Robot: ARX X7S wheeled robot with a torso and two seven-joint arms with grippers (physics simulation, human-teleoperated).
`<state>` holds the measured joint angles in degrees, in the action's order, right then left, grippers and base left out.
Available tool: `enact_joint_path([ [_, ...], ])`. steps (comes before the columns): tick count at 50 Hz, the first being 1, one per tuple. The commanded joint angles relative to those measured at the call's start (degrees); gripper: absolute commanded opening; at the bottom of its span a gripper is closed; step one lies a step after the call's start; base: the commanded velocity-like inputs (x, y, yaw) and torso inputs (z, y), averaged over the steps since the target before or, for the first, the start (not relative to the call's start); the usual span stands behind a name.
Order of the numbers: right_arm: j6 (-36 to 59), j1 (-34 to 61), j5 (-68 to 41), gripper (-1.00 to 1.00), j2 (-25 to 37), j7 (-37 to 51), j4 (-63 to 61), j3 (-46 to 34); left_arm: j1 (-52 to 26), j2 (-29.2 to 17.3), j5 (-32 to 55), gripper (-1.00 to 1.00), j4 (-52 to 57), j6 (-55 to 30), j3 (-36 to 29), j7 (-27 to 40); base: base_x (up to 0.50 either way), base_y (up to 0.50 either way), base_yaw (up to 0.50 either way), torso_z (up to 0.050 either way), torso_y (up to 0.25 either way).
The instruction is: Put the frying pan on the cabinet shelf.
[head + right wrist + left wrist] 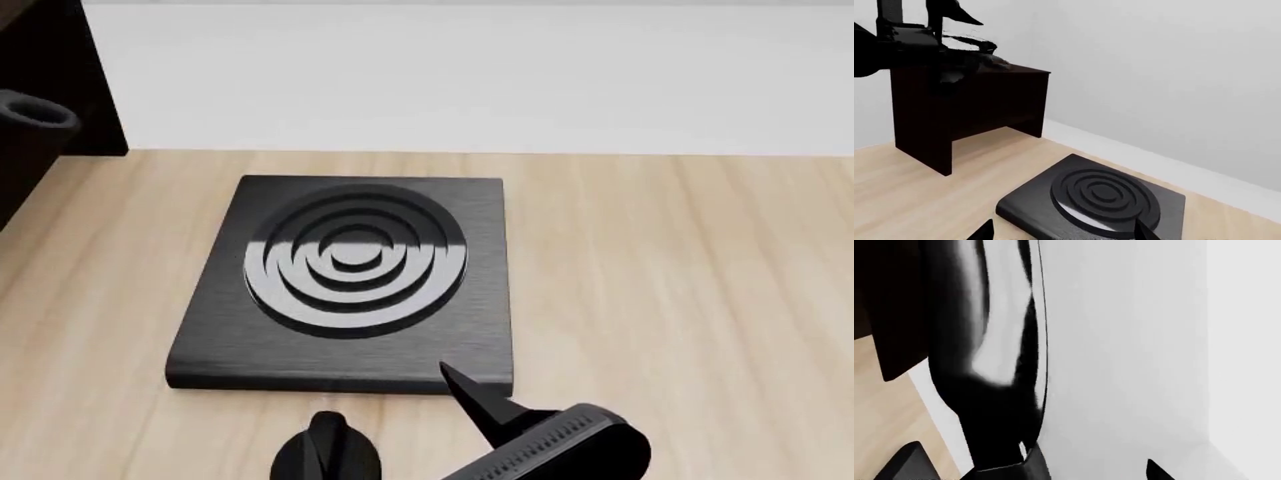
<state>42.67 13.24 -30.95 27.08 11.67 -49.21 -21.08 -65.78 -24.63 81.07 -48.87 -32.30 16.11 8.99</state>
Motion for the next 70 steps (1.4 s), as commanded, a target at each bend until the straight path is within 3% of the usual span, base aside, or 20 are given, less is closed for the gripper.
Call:
enact_joint_path([
  [1, -0.6, -0.43, 0.67, 1.0, -1.06, -1.34, 0.62, 1.56, -0.98, -0.61, 1.6, 1.0, -0.69, 0.07, 0.85, -3.96, 0.0, 0.0, 0.0, 0.0, 0.0],
  [37, -0.01, -0.06, -1.46, 1.0, -0.61, -0.32, 0.31, 2.32, 9.94, 1.87, 4.83, 1.0, 15.39, -3.54, 1.53, 1.16, 0.0, 0.0, 0.0, 0.0, 0.001],
  [70, -0.18, 0.07, -2.33, 1.0, -0.18, 0.35, 0.3, 1.87, 22.18, 7.07, 13.74, 1.0, 44.47, -5.94, 5.3, 17.86, 0.0, 0.0, 0.0, 0.0, 0.0],
])
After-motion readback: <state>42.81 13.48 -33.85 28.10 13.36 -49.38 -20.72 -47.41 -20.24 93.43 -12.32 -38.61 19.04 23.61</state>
